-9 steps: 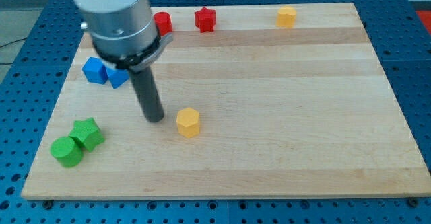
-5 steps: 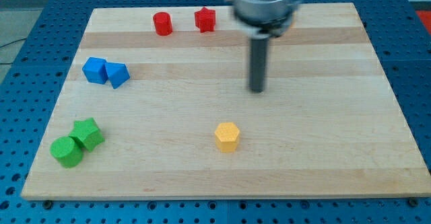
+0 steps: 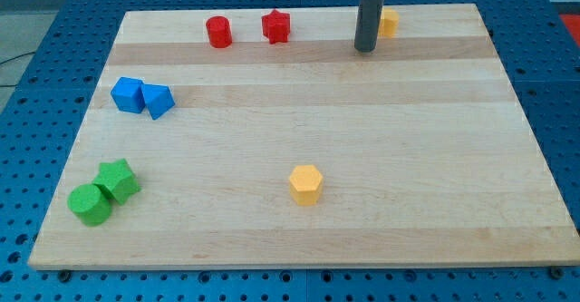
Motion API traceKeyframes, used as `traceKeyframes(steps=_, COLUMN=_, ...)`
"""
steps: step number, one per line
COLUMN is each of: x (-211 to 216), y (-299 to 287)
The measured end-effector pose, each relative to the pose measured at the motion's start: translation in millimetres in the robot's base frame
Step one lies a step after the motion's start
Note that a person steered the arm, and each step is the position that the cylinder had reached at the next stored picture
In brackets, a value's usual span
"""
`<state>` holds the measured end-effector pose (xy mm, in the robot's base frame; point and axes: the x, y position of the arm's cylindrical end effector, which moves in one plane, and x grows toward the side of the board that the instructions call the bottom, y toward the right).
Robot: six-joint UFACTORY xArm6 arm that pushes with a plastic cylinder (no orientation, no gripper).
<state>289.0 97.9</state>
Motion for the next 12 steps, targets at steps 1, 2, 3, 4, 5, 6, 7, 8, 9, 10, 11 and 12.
traceKeyframes(steps=1, x=0, y=30)
traceKeyframes(steps=2, x=-7, y=92)
traceKeyframes(steps=3, x=-44, y=97)
traceKeyframes(steps=4, x=-81, y=67)
traceKeyframes(steps=5, x=-67, y=22)
traceKeyframes(steps=6, x=-24, y=3)
traceKeyframes(steps=7, x=-13, y=1)
traceKeyframes(steps=8, x=-43, y=29)
traceKeyframes(steps=9, x=20, y=40)
traceKeyframes(steps=10, x=75, y=-5)
traceKeyframes(steps=11, x=60, y=-8)
traceKeyframes(steps=12, x=42, y=-10)
